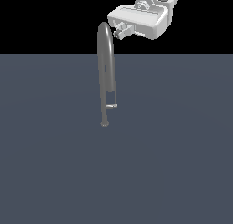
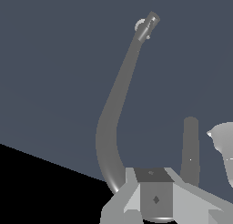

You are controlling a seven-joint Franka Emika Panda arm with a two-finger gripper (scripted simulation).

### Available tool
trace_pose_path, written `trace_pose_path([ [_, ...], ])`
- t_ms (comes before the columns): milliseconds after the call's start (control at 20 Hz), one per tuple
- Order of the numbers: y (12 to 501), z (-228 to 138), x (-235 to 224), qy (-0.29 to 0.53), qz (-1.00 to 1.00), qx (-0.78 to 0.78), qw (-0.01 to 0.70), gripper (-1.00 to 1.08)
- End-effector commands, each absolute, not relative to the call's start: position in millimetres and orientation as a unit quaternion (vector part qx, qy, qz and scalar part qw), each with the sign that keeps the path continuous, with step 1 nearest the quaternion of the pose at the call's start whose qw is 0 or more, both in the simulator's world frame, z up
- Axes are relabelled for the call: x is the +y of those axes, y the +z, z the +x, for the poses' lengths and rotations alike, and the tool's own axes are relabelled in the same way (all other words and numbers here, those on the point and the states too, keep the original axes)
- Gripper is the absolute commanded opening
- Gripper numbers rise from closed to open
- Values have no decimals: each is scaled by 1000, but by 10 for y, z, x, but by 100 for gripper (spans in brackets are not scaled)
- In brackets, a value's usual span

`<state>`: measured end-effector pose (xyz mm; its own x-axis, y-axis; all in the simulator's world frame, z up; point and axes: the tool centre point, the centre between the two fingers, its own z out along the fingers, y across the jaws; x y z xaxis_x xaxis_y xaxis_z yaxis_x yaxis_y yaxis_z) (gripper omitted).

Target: Turn on the faucet by rotating a designated handle.

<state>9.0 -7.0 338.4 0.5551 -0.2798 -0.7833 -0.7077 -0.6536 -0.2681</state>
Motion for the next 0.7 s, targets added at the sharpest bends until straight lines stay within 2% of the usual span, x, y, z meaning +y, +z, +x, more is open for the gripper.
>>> trace_pose_path([
  [0,3224,183,-77,387,-812,311,307,-100],
  [650,2235,556,-29,495,-676,386,386,-100],
])
